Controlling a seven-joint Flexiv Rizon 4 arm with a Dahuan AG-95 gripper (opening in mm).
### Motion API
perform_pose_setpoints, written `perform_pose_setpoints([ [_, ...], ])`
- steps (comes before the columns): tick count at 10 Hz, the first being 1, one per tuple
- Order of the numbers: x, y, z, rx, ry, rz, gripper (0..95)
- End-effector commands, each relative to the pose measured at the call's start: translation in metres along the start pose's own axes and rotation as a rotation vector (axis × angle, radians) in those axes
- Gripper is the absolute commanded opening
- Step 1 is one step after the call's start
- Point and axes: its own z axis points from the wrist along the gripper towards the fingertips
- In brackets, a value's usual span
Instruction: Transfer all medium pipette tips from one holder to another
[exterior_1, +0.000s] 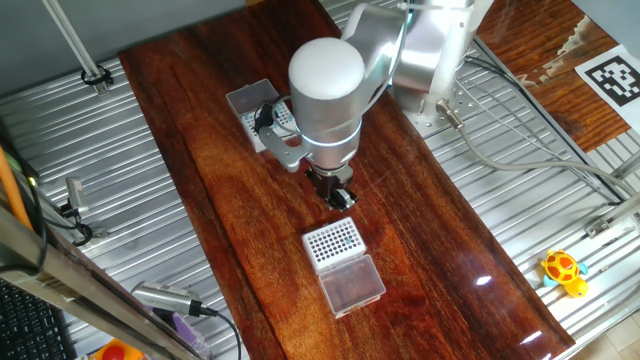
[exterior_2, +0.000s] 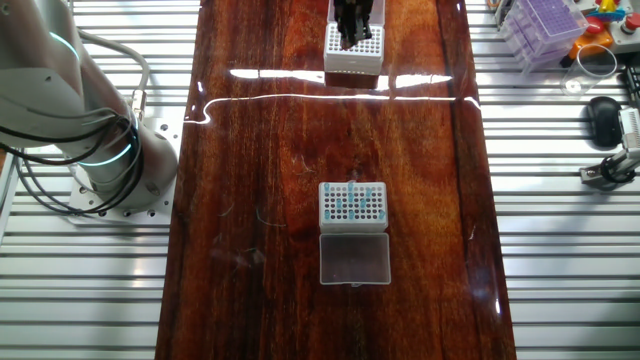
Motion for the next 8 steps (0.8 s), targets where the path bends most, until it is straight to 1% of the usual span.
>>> perform_pose_setpoints([
  [1, 0.006, -0.029, -0.006, -0.002, 0.001, -0.055, 0.0],
  [2, 0.010, -0.054, -0.007, -0.005, 0.001, -0.094, 0.0],
  [3, 0.017, -0.082, -0.006, -0.004, 0.000, -0.135, 0.0],
  [4, 0.025, -0.104, -0.003, -0.004, 0.000, -0.169, 0.0],
  [5, 0.036, -0.132, -0.001, -0.001, 0.002, -0.215, 0.0],
  [7, 0.052, -0.170, -0.003, 0.000, 0.008, -0.276, 0.0],
  [8, 0.057, -0.178, -0.004, -0.002, 0.007, -0.287, 0.0],
])
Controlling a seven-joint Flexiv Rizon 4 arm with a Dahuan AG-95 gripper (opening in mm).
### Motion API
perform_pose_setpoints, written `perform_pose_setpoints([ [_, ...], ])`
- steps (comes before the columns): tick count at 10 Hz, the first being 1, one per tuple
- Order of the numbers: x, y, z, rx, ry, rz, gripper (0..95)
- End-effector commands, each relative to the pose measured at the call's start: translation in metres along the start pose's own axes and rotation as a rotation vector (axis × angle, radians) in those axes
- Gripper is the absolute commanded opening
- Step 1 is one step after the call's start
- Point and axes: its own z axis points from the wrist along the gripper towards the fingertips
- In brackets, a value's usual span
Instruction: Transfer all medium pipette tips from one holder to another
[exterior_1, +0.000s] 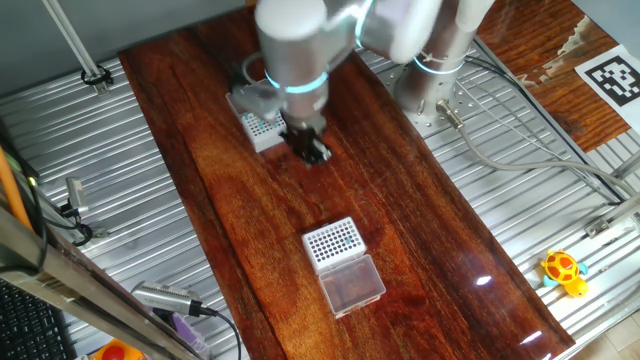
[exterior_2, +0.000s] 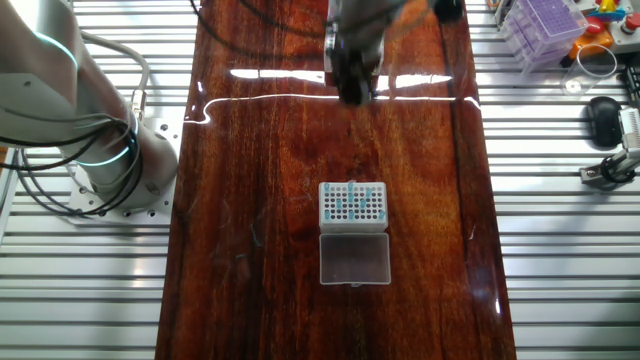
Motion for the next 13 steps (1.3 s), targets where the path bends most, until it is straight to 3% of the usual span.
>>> perform_pose_setpoints([
  [1, 0.027, -0.037, -0.001, -0.007, -0.001, -0.063, 0.0],
  [3, 0.027, -0.037, -0.001, -0.017, -0.010, -0.009, 0.0],
  [5, 0.027, -0.037, -0.001, 0.004, -0.002, 0.102, 0.0],
  [7, 0.024, -0.042, 0.001, 0.008, -0.010, 0.102, 0.0],
  [10, 0.021, -0.078, 0.008, 0.005, -0.017, 0.049, 0.0],
  [11, 0.018, -0.090, 0.009, 0.006, -0.015, 0.026, 19.0],
  [13, 0.016, -0.109, 0.011, 0.008, -0.014, -0.013, 19.0],
])
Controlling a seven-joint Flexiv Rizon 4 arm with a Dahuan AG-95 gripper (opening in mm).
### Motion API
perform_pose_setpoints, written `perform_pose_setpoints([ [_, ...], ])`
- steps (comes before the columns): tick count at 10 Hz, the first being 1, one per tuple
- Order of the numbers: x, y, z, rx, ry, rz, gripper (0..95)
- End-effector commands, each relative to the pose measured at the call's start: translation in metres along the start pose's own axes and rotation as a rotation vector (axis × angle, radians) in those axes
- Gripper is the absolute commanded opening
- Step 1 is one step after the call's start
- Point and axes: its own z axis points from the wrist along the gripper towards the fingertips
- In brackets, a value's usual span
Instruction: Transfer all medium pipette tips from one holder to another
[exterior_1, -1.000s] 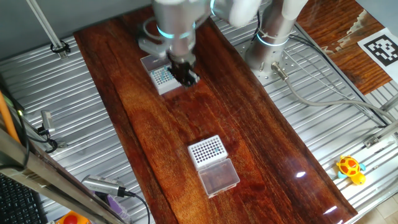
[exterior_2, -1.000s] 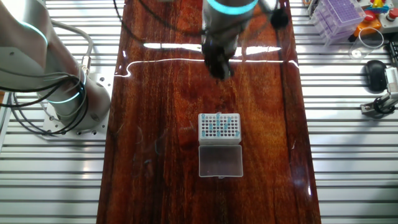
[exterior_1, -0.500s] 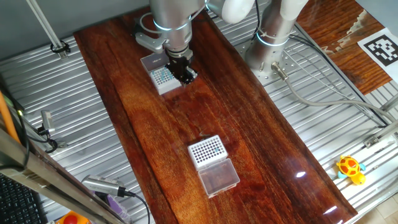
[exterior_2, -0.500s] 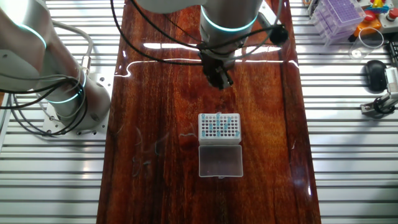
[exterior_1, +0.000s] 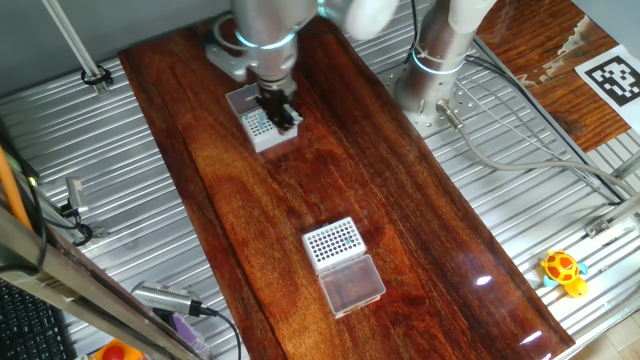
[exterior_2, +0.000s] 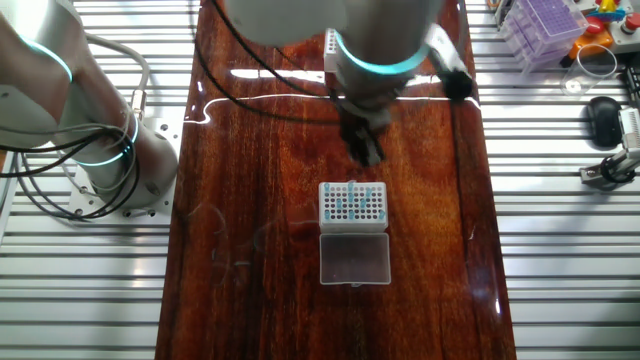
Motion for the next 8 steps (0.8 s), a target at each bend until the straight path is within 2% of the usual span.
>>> perform_pose_setpoints([
  [1, -0.002, -0.012, 0.000, -0.017, -0.002, -0.117, 19.0],
  [8, -0.006, -0.038, 0.007, -0.012, -0.014, -0.177, 19.0],
])
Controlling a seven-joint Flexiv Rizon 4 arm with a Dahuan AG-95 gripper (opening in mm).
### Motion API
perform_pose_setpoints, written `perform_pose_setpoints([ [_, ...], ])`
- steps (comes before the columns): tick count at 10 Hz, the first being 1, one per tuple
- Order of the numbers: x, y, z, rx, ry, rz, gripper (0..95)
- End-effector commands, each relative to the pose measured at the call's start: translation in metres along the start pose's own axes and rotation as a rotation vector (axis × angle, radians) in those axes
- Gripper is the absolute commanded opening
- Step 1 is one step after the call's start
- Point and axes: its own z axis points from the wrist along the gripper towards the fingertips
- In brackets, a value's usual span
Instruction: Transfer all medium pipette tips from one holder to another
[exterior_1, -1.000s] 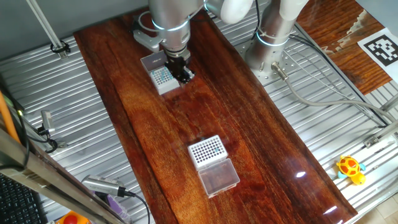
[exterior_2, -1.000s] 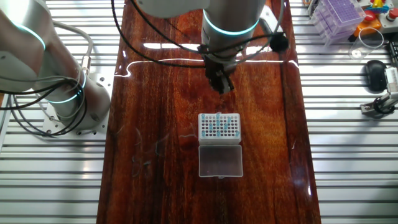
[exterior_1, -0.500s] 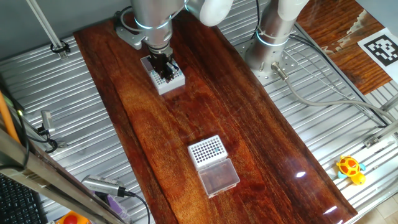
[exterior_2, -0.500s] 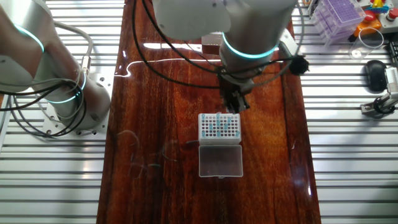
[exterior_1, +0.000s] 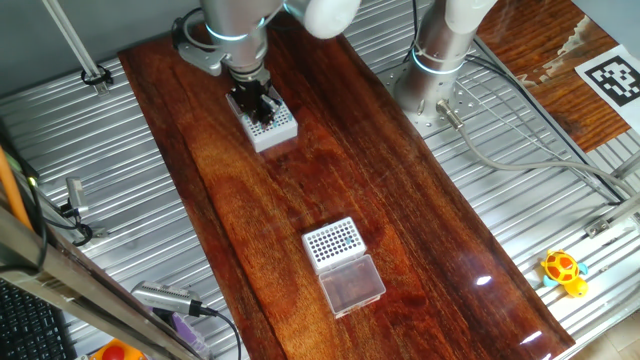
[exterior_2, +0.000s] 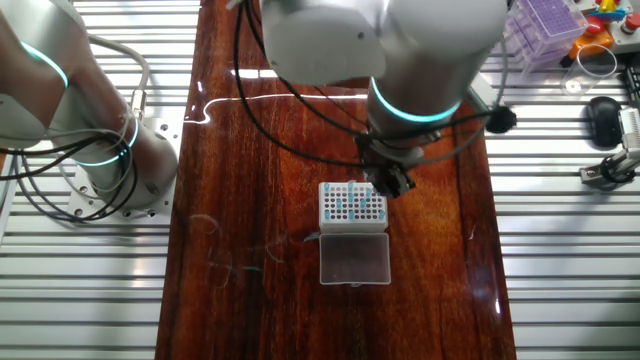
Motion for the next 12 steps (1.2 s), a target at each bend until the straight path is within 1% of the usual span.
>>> perform_pose_setpoints([
  [1, 0.0002, -0.0007, 0.0043, 0.004, -0.008, -0.001, 19.0],
  [9, 0.0076, 0.0009, 0.0132, 0.005, -0.010, 0.004, 19.0],
  [10, 0.0076, 0.0008, 0.0136, 0.006, -0.010, 0.005, 0.0],
  [12, 0.0077, 0.0008, 0.0138, 0.007, -0.012, 0.005, 0.0],
])
